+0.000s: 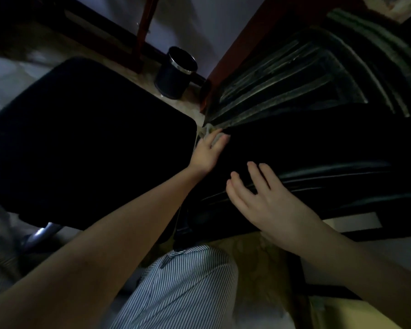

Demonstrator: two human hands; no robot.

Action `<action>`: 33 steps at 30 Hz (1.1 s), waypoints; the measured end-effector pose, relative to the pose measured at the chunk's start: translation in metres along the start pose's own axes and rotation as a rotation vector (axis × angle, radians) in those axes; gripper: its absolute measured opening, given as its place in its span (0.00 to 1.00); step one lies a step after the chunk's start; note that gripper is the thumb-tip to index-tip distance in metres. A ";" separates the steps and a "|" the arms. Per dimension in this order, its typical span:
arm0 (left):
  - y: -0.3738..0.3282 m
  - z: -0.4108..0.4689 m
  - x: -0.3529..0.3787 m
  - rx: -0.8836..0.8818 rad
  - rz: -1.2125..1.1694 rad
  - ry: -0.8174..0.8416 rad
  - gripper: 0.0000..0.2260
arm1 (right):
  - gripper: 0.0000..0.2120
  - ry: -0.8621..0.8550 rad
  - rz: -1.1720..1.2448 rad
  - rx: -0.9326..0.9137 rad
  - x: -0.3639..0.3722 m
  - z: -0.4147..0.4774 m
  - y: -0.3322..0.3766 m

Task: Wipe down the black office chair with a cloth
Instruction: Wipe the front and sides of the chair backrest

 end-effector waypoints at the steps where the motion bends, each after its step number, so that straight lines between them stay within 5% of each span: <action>1: 0.008 0.000 -0.002 -0.039 -0.039 -0.006 0.11 | 0.35 -0.030 -0.014 0.003 0.000 0.000 0.000; 6: 0.053 -0.019 -0.009 -0.232 -0.208 0.003 0.17 | 0.25 -0.074 -0.021 -0.004 0.002 -0.003 0.003; 14: 0.062 -0.100 -0.012 -0.262 -0.368 0.041 0.20 | 0.28 -0.072 0.011 -0.030 -0.004 -0.003 0.003; 19: 0.036 -0.104 -0.017 -0.115 -0.178 0.013 0.16 | 0.30 -0.043 0.034 -0.026 -0.004 -0.001 0.002; 24: -0.008 -0.073 -0.012 0.028 0.312 0.030 0.20 | 0.32 -0.009 0.035 -0.037 -0.003 -0.001 0.000; 33: 0.005 -0.024 -0.002 -0.024 0.170 0.082 0.24 | 0.34 0.096 0.086 -0.040 0.000 -0.001 -0.005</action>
Point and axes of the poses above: each hand's wrist, its own z-axis towards the middle knuckle, its own x-axis out of the palm, y = z × x, the point moved 5 cm from there along z, towards the middle knuckle, and after that the axes turned 10 degrees about z, right-handed, at the moved point
